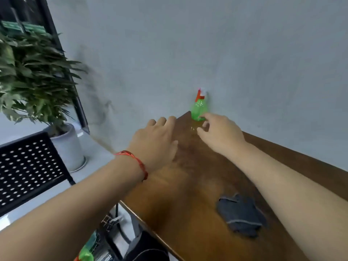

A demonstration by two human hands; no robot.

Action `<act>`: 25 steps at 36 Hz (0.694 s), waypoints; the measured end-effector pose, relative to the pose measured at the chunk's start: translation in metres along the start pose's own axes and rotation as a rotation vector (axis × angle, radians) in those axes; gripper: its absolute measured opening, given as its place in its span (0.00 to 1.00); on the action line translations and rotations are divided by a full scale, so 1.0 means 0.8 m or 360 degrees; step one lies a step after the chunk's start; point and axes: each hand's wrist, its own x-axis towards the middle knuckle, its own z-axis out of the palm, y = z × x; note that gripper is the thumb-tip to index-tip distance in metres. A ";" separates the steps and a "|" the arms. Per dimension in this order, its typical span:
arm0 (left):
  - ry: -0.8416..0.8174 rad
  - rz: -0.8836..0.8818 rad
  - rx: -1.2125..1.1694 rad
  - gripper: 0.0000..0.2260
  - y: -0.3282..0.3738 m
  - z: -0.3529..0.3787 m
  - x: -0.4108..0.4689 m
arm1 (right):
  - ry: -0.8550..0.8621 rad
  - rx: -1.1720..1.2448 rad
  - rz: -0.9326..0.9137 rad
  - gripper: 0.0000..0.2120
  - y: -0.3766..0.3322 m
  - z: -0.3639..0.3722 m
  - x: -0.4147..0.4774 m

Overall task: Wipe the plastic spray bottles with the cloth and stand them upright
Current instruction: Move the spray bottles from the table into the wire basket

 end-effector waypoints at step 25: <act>-0.0023 -0.0110 -0.0400 0.24 -0.053 0.087 0.109 | 0.0038 -0.0215 0.0181 0.09 0.095 0.102 0.309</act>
